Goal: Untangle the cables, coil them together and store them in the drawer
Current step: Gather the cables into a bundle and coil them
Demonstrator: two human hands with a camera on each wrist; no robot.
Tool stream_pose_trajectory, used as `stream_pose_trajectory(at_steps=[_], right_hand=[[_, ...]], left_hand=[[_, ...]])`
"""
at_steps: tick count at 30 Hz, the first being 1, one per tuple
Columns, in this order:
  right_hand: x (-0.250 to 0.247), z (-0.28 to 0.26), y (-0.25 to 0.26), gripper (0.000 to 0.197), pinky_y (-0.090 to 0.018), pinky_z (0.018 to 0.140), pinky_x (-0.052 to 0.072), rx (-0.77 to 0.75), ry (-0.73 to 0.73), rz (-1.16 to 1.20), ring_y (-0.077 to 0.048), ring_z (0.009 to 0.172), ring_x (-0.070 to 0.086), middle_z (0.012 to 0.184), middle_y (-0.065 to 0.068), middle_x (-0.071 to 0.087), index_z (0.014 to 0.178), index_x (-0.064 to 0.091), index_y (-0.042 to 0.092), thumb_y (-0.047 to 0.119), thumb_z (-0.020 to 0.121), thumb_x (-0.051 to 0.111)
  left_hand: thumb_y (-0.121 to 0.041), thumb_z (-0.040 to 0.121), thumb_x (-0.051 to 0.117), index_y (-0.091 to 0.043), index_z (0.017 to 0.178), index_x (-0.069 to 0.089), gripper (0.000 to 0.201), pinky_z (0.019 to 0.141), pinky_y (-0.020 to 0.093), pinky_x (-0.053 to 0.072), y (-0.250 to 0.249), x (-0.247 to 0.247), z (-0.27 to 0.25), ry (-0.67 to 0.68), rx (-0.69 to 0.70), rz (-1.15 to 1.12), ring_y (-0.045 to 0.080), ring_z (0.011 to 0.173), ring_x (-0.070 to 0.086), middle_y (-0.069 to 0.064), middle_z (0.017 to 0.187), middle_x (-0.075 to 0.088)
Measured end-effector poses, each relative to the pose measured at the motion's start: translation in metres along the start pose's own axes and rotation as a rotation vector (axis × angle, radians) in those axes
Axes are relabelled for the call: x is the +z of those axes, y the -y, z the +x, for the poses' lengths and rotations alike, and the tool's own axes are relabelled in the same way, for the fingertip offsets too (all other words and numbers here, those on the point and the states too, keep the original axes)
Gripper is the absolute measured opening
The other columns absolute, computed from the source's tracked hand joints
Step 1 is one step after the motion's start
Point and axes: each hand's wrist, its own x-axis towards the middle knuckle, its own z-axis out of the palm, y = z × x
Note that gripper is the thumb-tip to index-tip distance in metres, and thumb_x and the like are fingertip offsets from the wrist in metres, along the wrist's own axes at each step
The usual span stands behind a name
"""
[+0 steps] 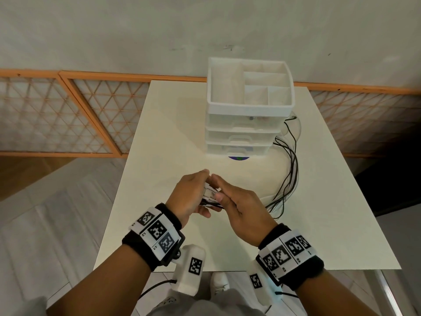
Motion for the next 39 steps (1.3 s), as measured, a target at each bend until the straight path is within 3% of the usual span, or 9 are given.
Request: stream_pose_trajectory(at_steps=[7, 13, 17, 19, 23, 26, 29, 32, 39], right_hand=[[0.001, 0.003, -0.001, 0.025, -0.009, 0.070, 0.047, 0.076, -0.142, 0.064, 0.003, 0.074, 0.065, 0.083, 0.020, 0.066, 0.122, 0.065, 0.014, 0.011, 0.100, 0.055], [0.008, 0.009, 0.000, 0.019, -0.046, 0.069, 0.057, 0.141, -0.150, 0.124, -0.028, 0.071, 0.069, 0.075, -0.007, 0.071, 0.112, 0.051, 0.016, 0.028, 0.098, 0.055], [-0.010, 0.010, -0.004, 0.028, -0.017, 0.060, 0.048, 0.278, 0.039, 0.125, -0.002, 0.060, 0.062, 0.073, -0.001, 0.071, 0.106, 0.061, 0.019, 0.045, 0.095, 0.059], [-0.020, 0.008, -0.009, 0.031, -0.022, 0.058, 0.045, 0.277, 0.114, 0.061, -0.002, 0.057, 0.056, 0.067, -0.002, 0.065, 0.092, 0.065, 0.015, 0.044, 0.095, 0.058], [-0.025, 0.009, -0.017, 0.033, -0.022, 0.055, 0.035, 0.270, 0.095, 0.014, -0.006, 0.053, 0.041, 0.059, 0.005, 0.047, 0.081, 0.062, 0.009, 0.038, 0.097, 0.058], [-0.028, 0.012, -0.018, 0.035, -0.023, 0.055, 0.033, 0.285, 0.095, 0.004, -0.007, 0.053, 0.039, 0.059, 0.007, 0.045, 0.080, 0.060, 0.007, 0.036, 0.098, 0.058], [-0.028, 0.020, -0.012, 0.030, -0.029, 0.057, 0.037, 0.282, 0.139, 0.001, -0.010, 0.054, 0.043, 0.061, 0.002, 0.051, 0.082, 0.061, 0.006, 0.032, 0.097, 0.058], [-0.029, 0.031, -0.006, 0.014, -0.040, 0.061, 0.050, 0.228, 0.120, 0.037, -0.022, 0.066, 0.061, 0.071, -0.005, 0.065, 0.084, 0.061, 0.010, 0.021, 0.085, 0.052], [-0.045, 0.032, -0.001, 0.015, -0.043, 0.069, 0.056, 0.215, 0.001, 0.138, -0.028, 0.072, 0.066, 0.076, -0.008, 0.071, 0.085, 0.070, 0.020, 0.034, 0.081, 0.072]], left_hand=[[-0.059, 0.096, 0.044, -0.003, 0.090, 0.067, 0.060, 0.058, 0.034, 0.057, 0.002, 0.002, 0.000, -0.017, 0.075, 0.006, 0.028, 0.073, 0.074, 0.015, 0.078, 0.073], [-0.047, 0.092, 0.062, -0.015, 0.075, 0.068, 0.037, 0.046, 0.030, 0.049, 0.011, 0.011, 0.001, -0.262, 0.357, 0.240, 0.015, 0.047, 0.060, 0.005, 0.059, 0.068], [-0.032, 0.094, 0.061, -0.014, 0.065, 0.064, 0.035, 0.055, 0.036, 0.049, 0.016, 0.000, 0.015, -0.417, 0.398, 0.266, 0.014, 0.052, 0.055, 0.001, 0.056, 0.064], [-0.034, 0.090, 0.066, -0.020, 0.062, 0.063, 0.031, 0.053, 0.030, 0.043, 0.015, -0.004, 0.020, -0.392, 0.333, 0.234, 0.012, 0.046, 0.053, -0.006, 0.052, 0.062], [-0.053, 0.082, 0.071, -0.019, 0.096, 0.061, 0.038, 0.056, 0.026, 0.051, 0.005, -0.010, 0.023, -0.302, 0.210, 0.295, 0.009, 0.060, 0.064, -0.004, 0.083, 0.068], [-0.044, 0.088, 0.067, -0.019, 0.111, 0.057, 0.036, 0.069, 0.012, 0.046, -0.015, -0.013, 0.019, -0.442, 0.477, 0.458, 0.007, 0.089, 0.060, -0.004, 0.104, 0.062], [-0.041, 0.095, 0.057, -0.024, 0.103, 0.064, 0.020, 0.076, 0.019, 0.048, -0.030, 0.005, 0.009, -0.168, 0.722, 0.577, 0.003, 0.089, 0.061, -0.011, 0.097, 0.067], [-0.064, 0.095, 0.025, -0.027, 0.100, 0.061, 0.052, 0.081, 0.033, 0.051, -0.025, 0.021, 0.007, 0.129, 0.674, 0.874, 0.010, 0.085, 0.063, -0.009, 0.092, 0.068], [-0.081, 0.085, 0.011, -0.019, 0.085, 0.065, 0.082, 0.071, 0.038, 0.051, -0.015, 0.014, 0.020, 0.053, 0.455, 0.875, 0.021, 0.071, 0.063, -0.001, 0.070, 0.067]])
